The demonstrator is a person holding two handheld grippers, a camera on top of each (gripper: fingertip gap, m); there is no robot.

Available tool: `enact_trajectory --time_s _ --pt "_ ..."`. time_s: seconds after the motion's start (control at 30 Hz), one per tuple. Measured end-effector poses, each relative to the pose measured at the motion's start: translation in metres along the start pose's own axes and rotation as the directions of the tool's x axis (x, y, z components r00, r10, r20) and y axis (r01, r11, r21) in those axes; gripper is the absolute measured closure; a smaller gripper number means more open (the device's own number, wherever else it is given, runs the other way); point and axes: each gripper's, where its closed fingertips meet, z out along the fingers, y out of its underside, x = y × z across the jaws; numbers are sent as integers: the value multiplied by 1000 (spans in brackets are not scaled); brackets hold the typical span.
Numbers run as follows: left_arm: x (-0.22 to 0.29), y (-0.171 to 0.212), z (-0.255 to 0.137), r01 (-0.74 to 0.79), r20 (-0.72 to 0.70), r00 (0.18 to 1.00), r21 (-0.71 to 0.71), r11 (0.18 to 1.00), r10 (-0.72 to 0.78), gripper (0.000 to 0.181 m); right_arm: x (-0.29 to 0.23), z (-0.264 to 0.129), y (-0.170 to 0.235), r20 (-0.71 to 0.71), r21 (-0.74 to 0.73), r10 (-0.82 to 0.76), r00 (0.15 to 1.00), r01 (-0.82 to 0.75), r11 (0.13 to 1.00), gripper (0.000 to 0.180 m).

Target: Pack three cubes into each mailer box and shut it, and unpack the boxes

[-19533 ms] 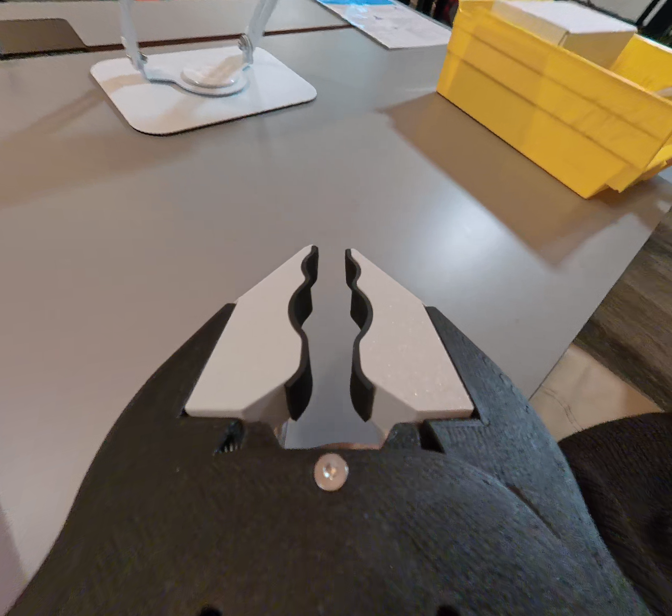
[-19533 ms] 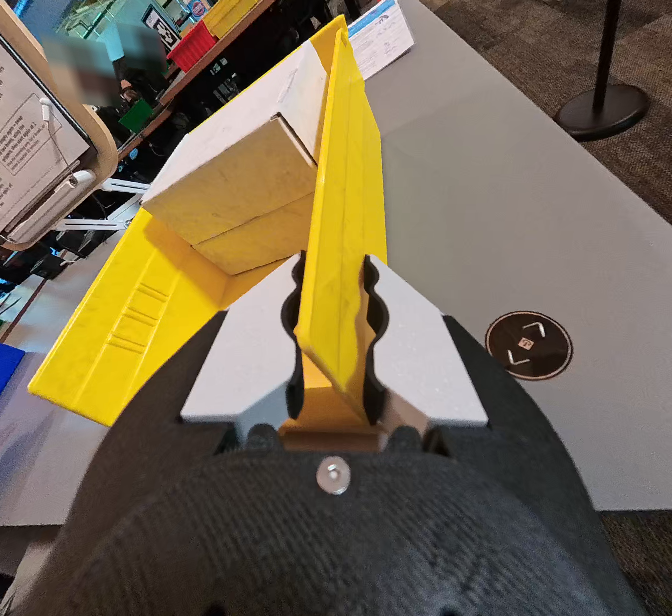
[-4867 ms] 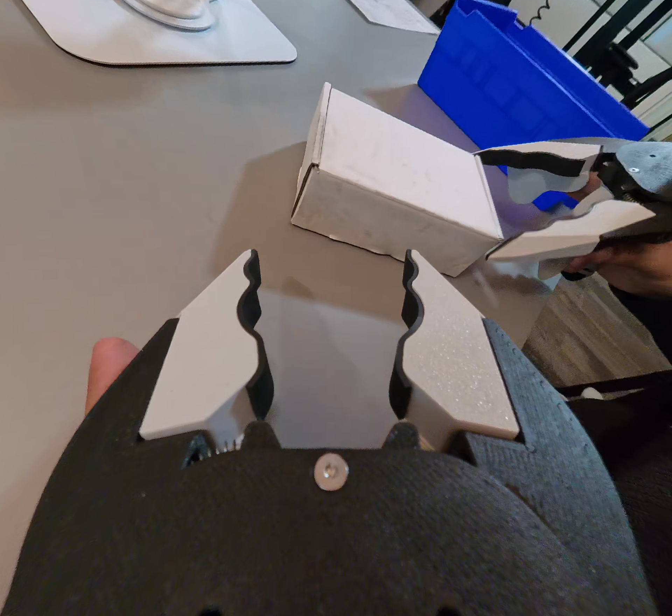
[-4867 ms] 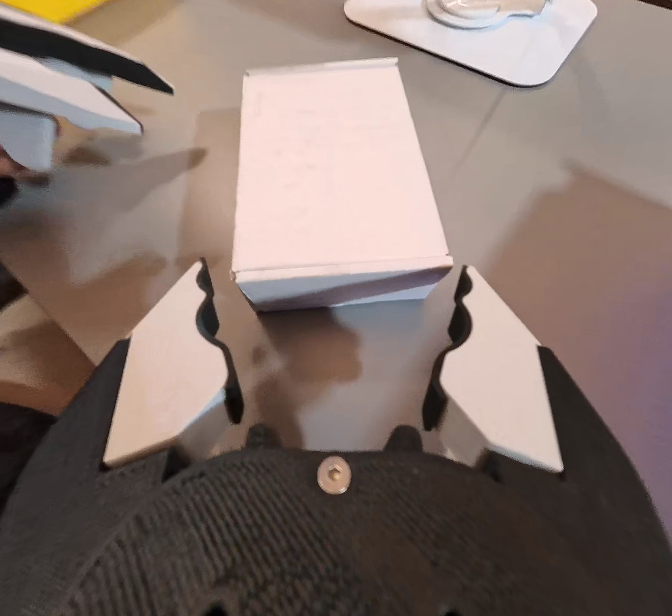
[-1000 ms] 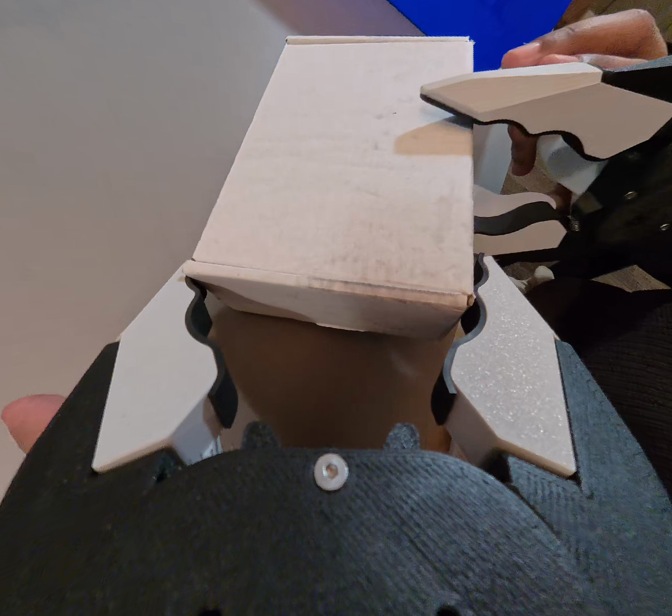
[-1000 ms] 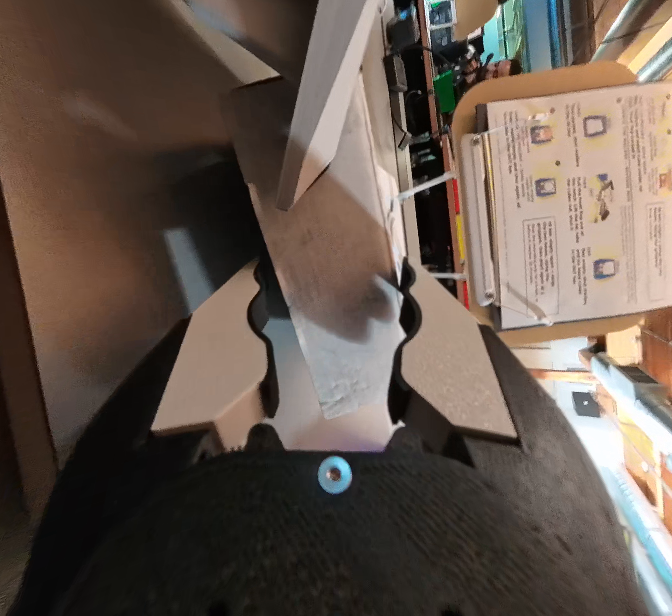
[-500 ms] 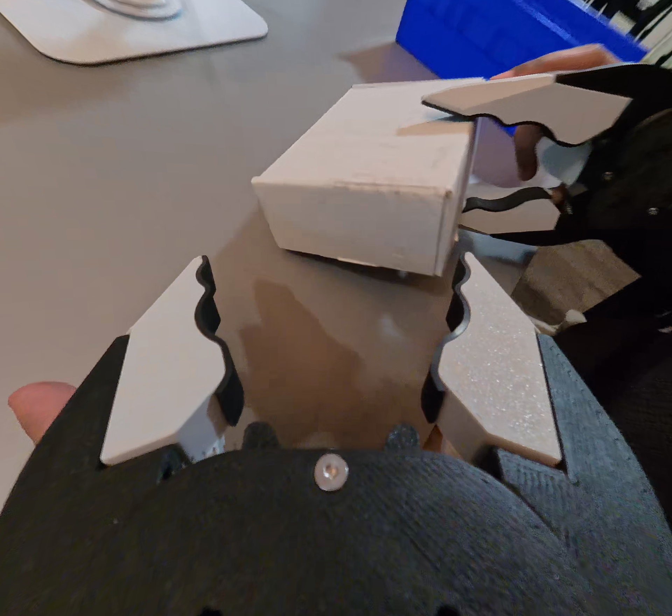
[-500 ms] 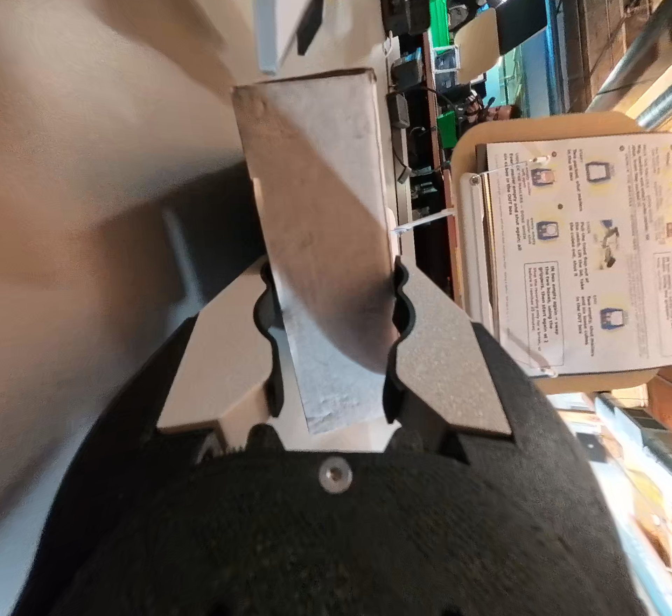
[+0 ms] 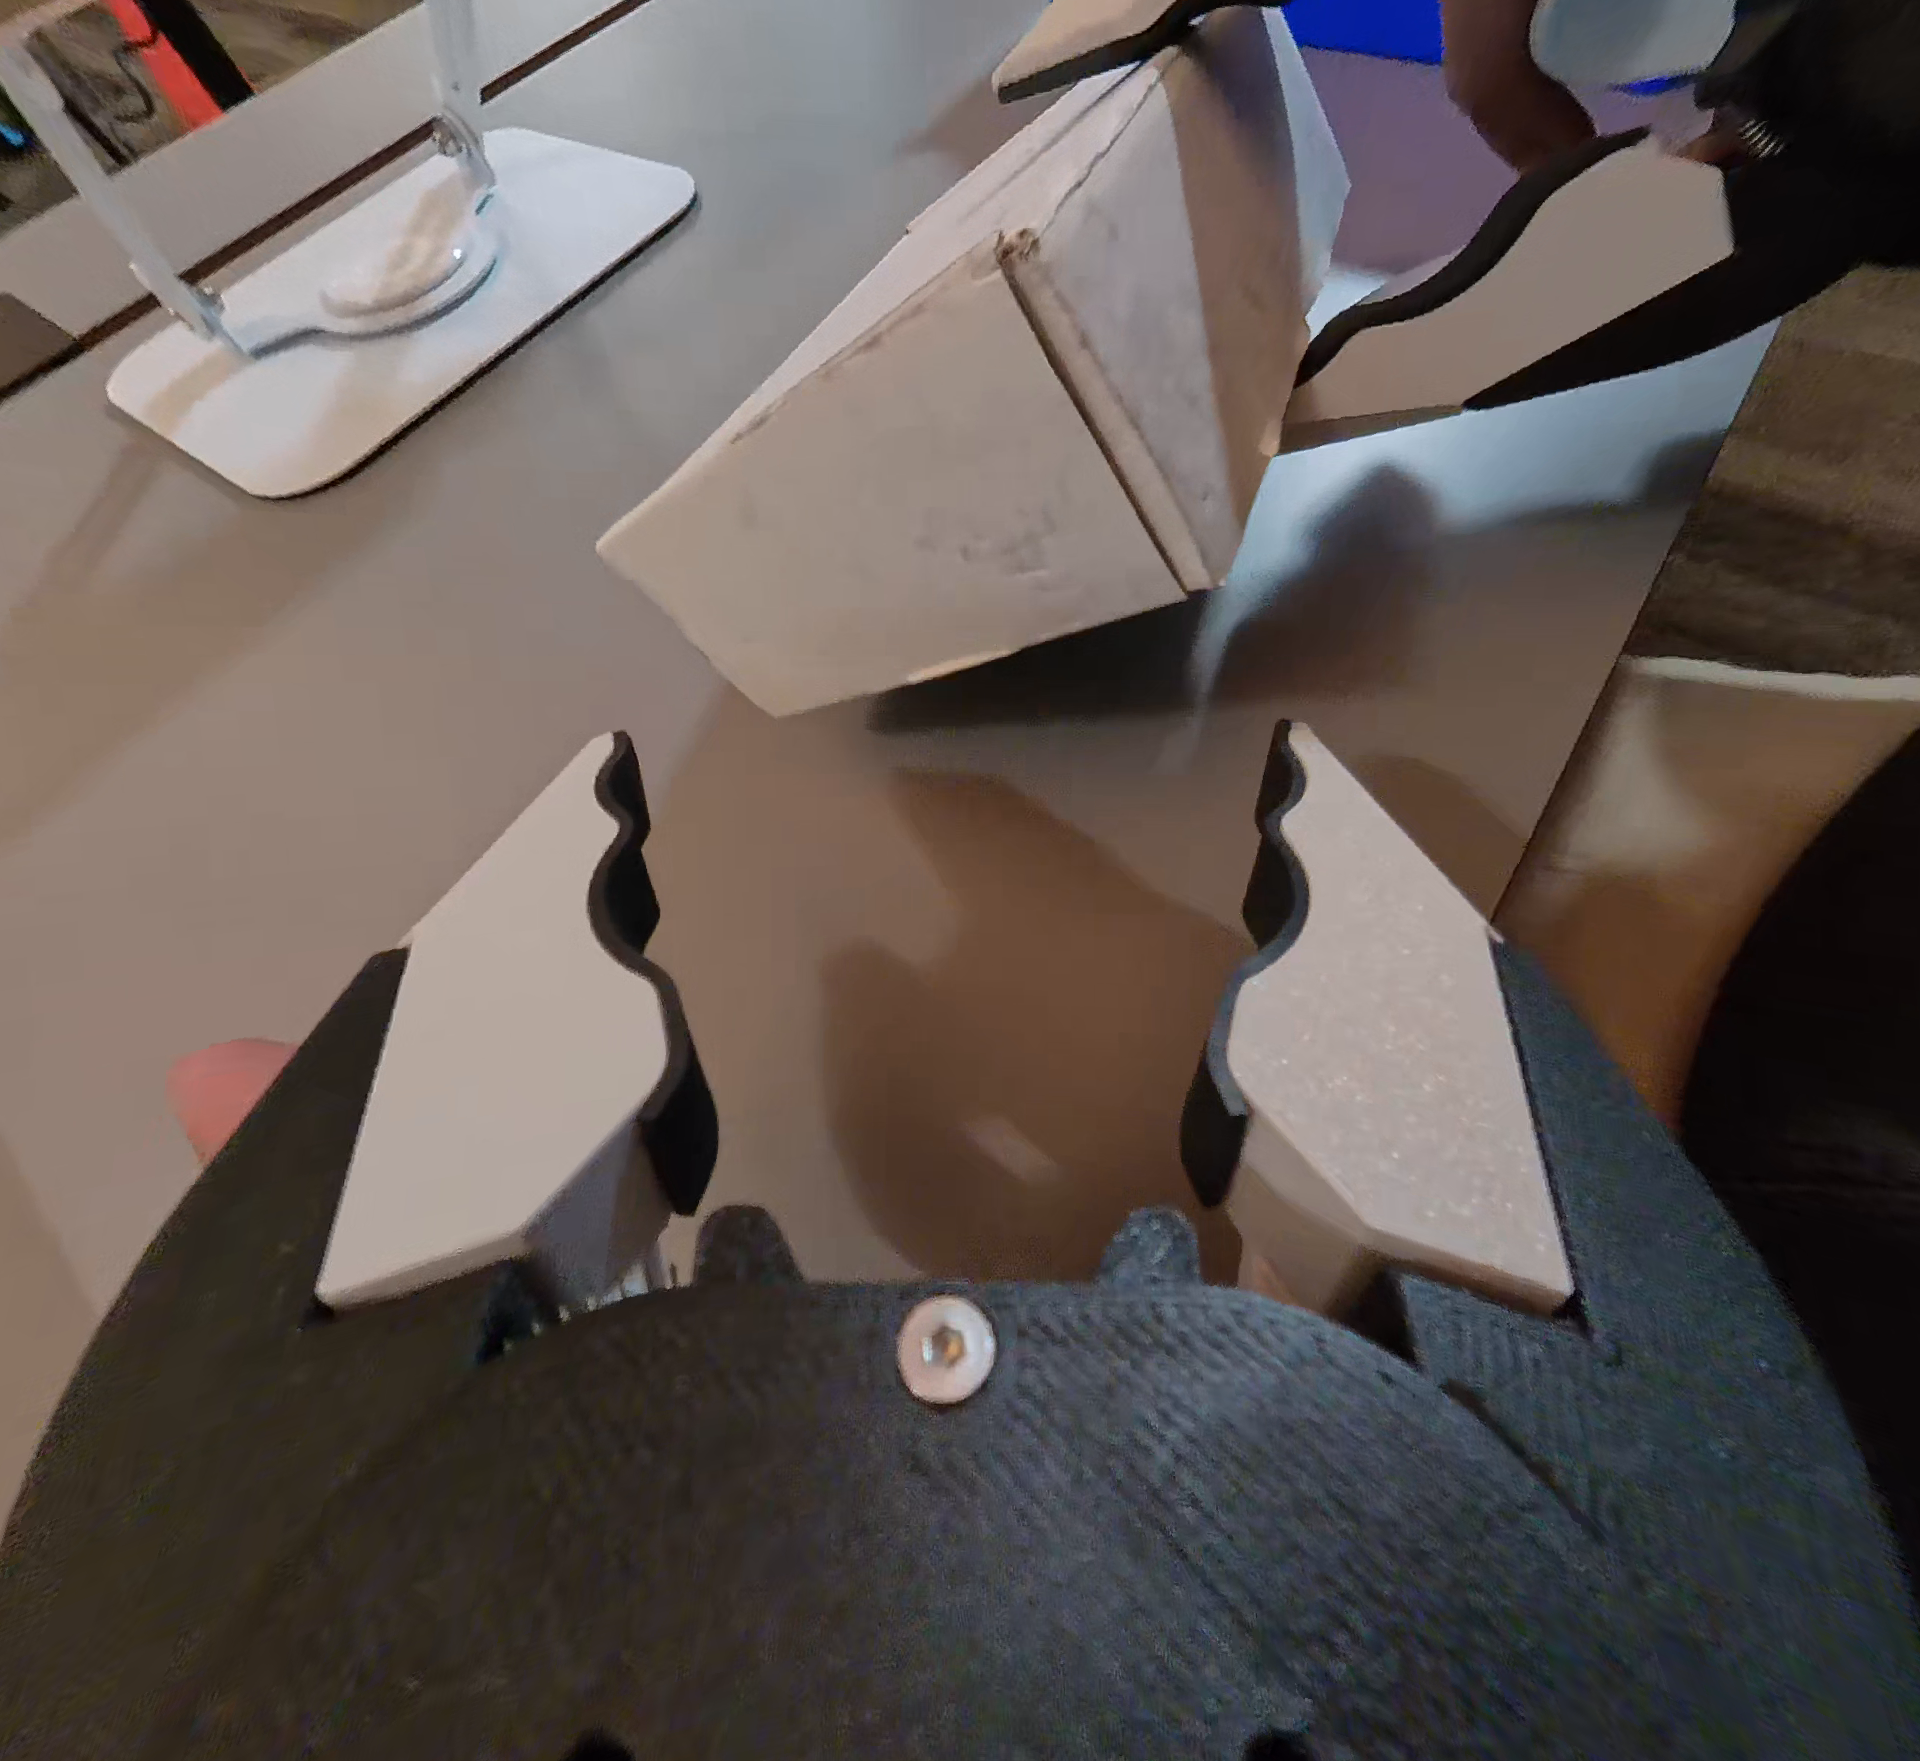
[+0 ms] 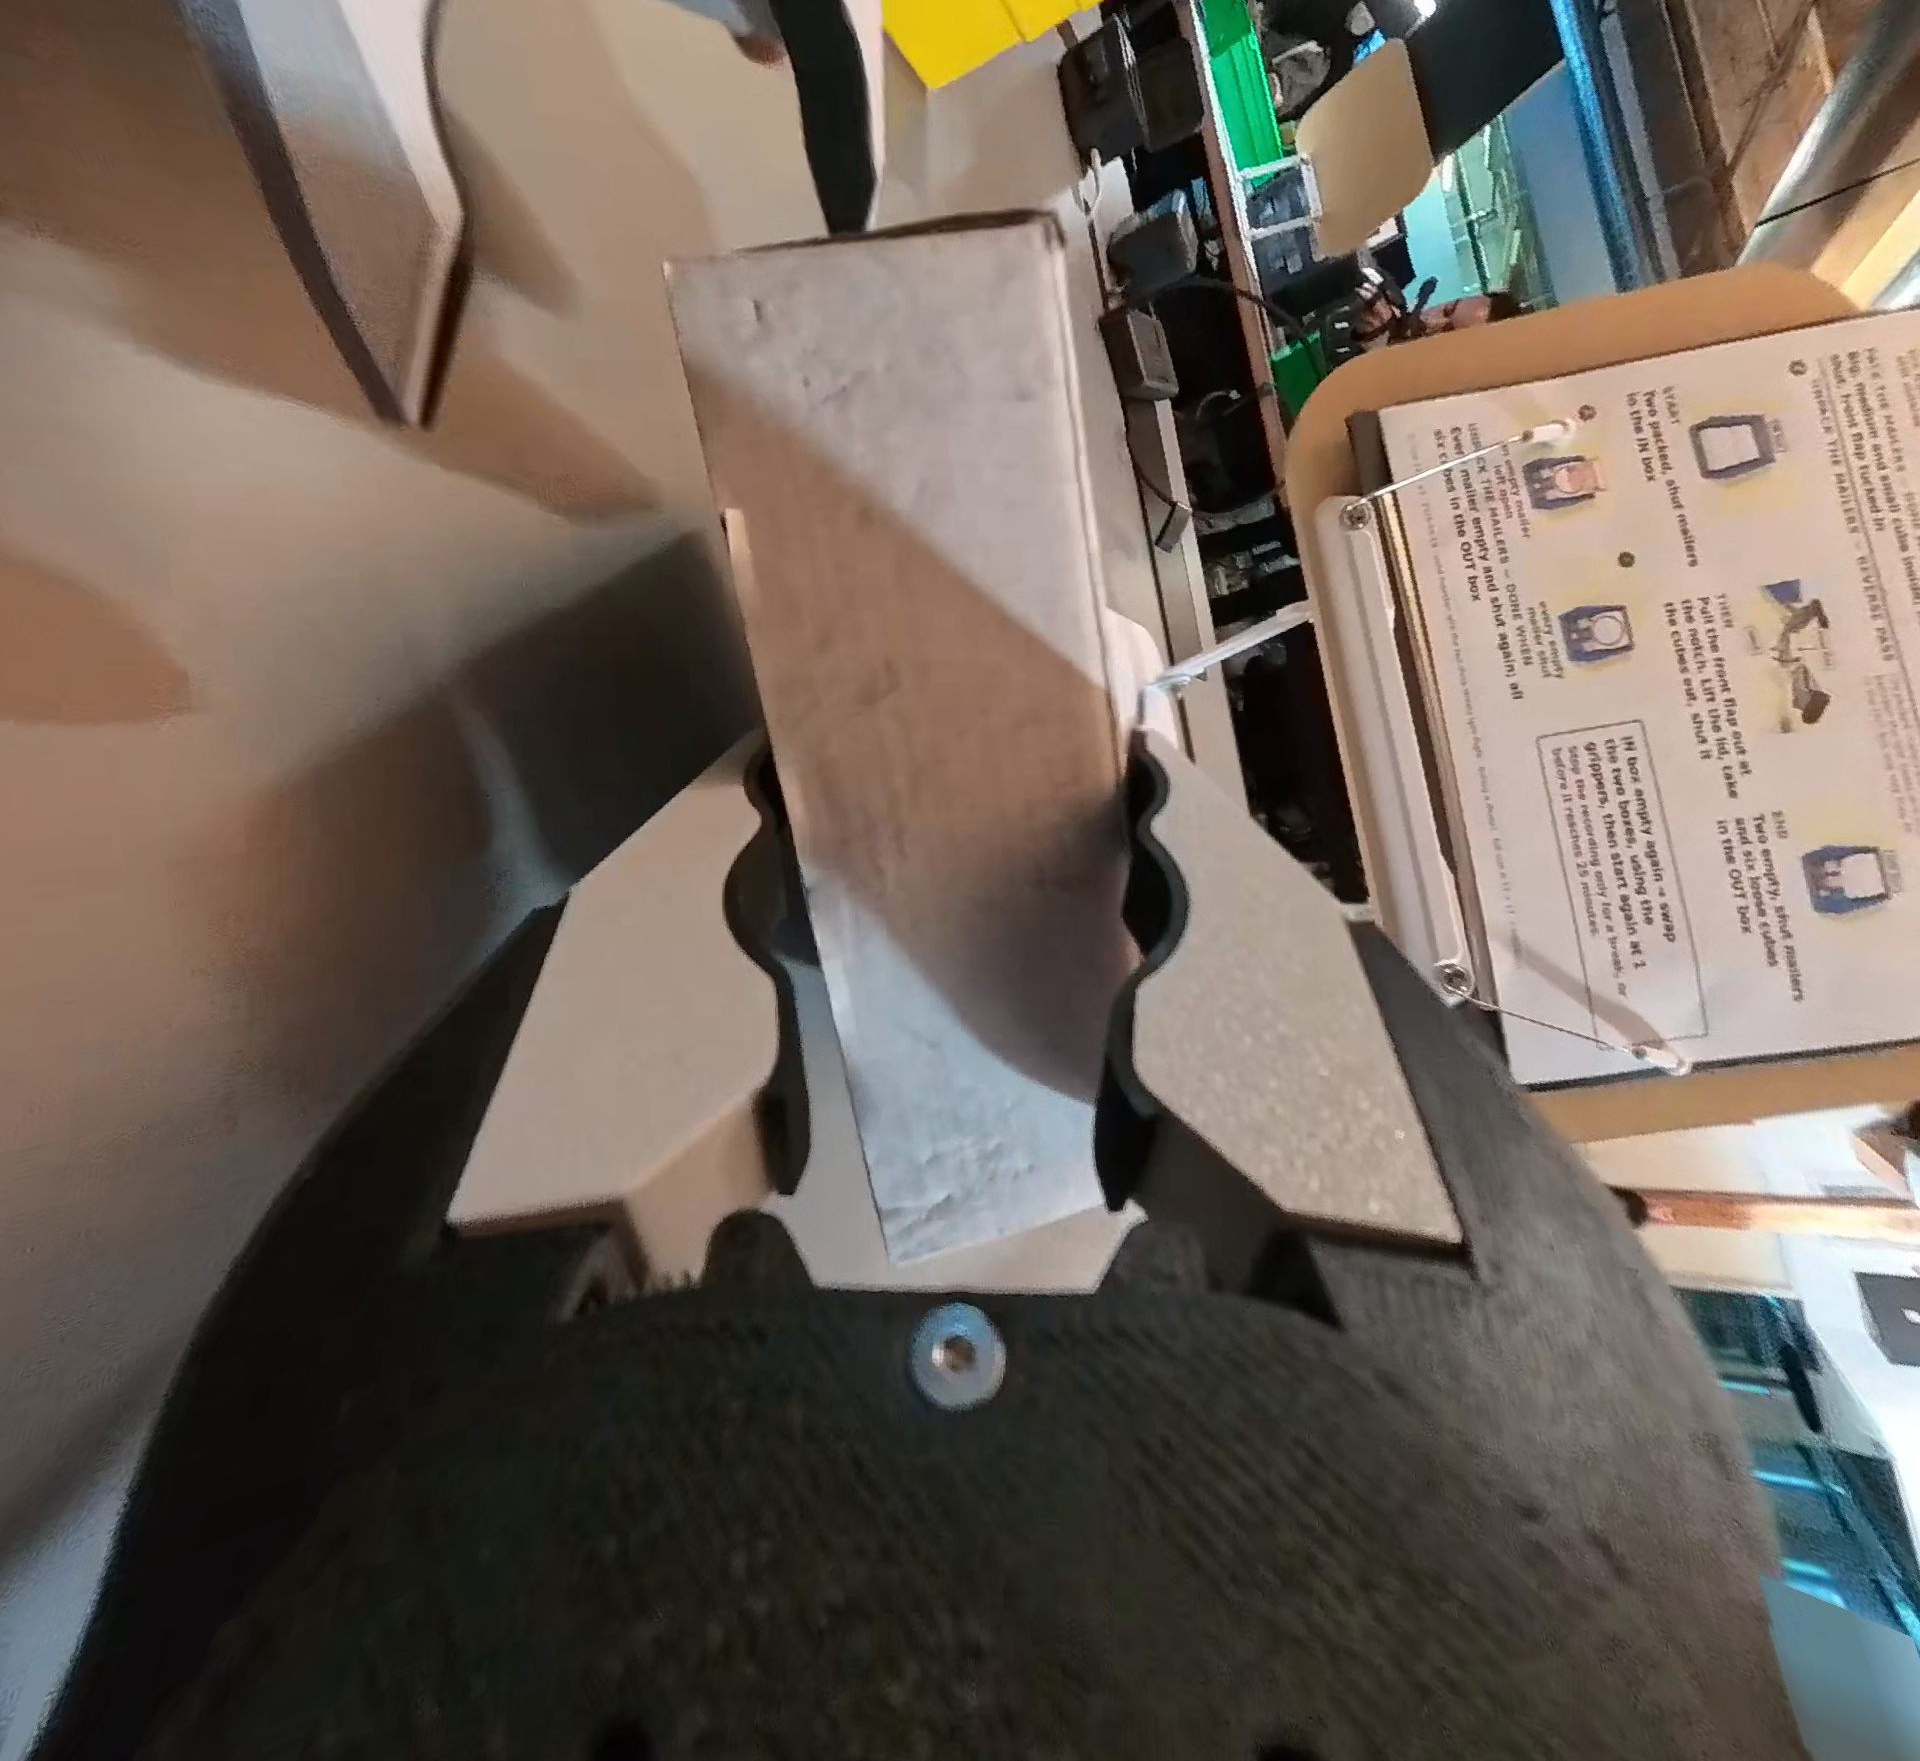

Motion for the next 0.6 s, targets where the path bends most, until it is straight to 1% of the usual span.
enact_trajectory --time_s 0.07,0.17,0.27,0.33,0.4,0.47,0.6 --pt "2 -2 3 -60 16 998 3 998 60 70 -3 -4 -5 17 18 9 1000 -10 1000 115" --pt "5 -6 7 -185 60 981 8 983 184 72 -6 -9 -9 37 38 15 999 -16 999 115" --pt "5 -13 10 -317 146 939 17 948 311 72 -11 -14 -15 63 66 19 998 -23 998 115" --pt "9 -18 12 -389 186 907 32 921 377 78 -14 -17 -19 75 86 20 997 -27 996 115" --pt "12 -23 14 -413 203 896 50 909 396 82 -17 -19 -21 80 88 15 997 -22 996 115" --pt "15 -27 14 -407 191 902 70 911 388 93 -19 -19 -21 80 87 4 997 -11 996 114" --pt "15 -29 13 -421 195 896 87 903 399 93 -19 -20 -22 84 91 21 996 -29 995 114"
